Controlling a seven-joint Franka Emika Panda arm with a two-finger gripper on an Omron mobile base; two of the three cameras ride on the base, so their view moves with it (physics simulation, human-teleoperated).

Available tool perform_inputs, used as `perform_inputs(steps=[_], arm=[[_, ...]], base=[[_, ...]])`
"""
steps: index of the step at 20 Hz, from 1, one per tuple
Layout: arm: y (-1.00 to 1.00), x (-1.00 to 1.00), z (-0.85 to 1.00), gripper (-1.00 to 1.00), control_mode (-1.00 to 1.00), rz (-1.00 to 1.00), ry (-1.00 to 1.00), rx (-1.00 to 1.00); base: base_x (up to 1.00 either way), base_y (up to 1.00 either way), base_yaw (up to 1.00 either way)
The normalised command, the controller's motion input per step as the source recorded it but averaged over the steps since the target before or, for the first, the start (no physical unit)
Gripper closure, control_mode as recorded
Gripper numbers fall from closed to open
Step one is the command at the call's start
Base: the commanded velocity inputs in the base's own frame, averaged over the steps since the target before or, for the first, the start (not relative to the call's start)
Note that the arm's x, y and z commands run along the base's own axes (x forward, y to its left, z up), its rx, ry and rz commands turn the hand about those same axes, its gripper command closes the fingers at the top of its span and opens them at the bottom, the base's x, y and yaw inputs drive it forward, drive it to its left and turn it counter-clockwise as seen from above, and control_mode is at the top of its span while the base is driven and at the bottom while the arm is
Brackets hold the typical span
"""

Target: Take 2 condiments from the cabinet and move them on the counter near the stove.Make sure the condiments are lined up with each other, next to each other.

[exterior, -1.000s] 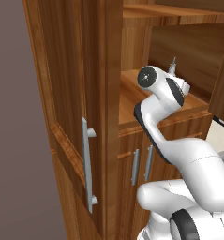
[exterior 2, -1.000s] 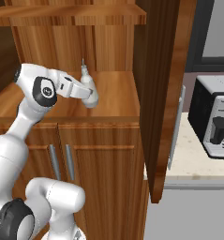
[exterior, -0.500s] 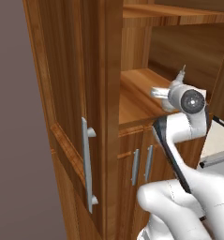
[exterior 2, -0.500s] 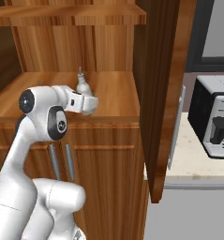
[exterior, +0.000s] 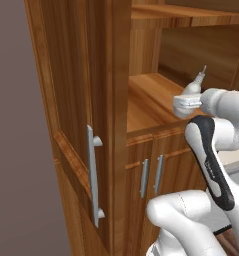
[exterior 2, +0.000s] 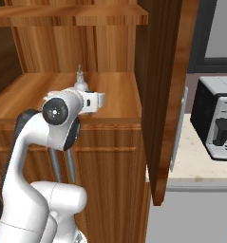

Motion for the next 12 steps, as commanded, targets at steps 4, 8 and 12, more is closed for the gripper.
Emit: perform_inputs(steps=[4,8,12], arm=[[0.02,-0.39,0.13,1.00,-1.00,0.28,0.00,0.00],[0.08,-0.60,0.16,1.00,-1.00,0.19,-0.03,-0.02],[0.09,-0.69,0.26,1.00,-1.00,0.07,-0.09,-0.03]], base=[[0.00,0.00,0.00],[0.00,0.00,0.00],[0.00,0.00,0.00]])
